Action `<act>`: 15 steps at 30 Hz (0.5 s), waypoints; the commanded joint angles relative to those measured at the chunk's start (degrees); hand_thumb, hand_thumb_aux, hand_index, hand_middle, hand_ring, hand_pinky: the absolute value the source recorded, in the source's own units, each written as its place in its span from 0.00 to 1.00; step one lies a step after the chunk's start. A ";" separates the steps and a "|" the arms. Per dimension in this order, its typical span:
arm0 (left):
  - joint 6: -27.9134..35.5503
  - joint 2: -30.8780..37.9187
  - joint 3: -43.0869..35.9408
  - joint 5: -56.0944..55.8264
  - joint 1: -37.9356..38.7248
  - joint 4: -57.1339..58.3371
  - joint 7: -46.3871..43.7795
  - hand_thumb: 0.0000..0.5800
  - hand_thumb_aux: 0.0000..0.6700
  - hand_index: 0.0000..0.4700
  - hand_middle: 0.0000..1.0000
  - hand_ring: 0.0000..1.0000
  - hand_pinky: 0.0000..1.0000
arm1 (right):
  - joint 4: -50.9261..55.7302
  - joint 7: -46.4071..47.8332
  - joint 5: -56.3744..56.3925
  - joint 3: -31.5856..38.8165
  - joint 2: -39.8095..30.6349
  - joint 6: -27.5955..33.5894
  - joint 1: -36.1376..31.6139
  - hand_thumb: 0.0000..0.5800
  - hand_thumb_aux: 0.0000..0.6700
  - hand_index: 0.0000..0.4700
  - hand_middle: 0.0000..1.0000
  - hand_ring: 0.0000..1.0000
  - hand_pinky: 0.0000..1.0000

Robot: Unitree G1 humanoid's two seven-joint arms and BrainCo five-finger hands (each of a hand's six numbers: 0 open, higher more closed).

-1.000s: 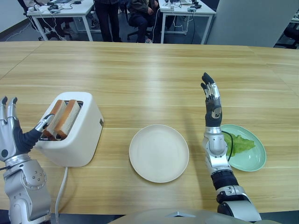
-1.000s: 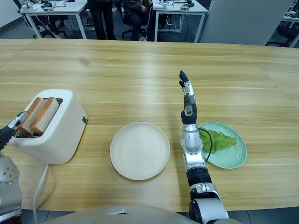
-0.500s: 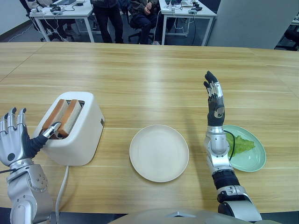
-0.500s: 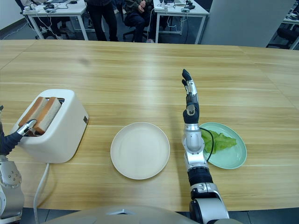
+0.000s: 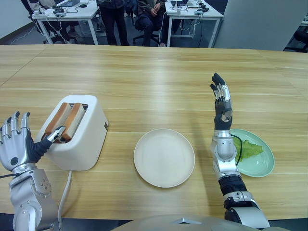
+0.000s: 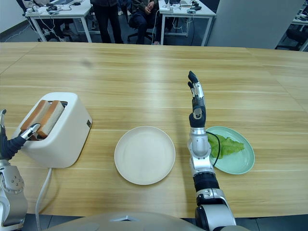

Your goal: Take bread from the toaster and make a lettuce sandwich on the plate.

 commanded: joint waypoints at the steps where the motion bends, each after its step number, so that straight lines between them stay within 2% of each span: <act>1: -0.64 0.23 -2.34 -1.69 0.23 3.49 -0.92 1.00 1.00 0.98 0.00 0.00 0.00 | -1.02 0.21 0.44 -0.28 0.10 -0.50 0.11 0.00 0.00 0.00 0.00 0.00 0.00; 15: -1.80 0.96 -4.50 -3.66 -0.89 6.91 1.33 1.00 1.00 0.98 0.00 0.00 0.00 | -0.72 0.75 0.57 -0.08 0.22 -0.38 -0.13 0.00 0.00 0.00 0.00 0.00 0.00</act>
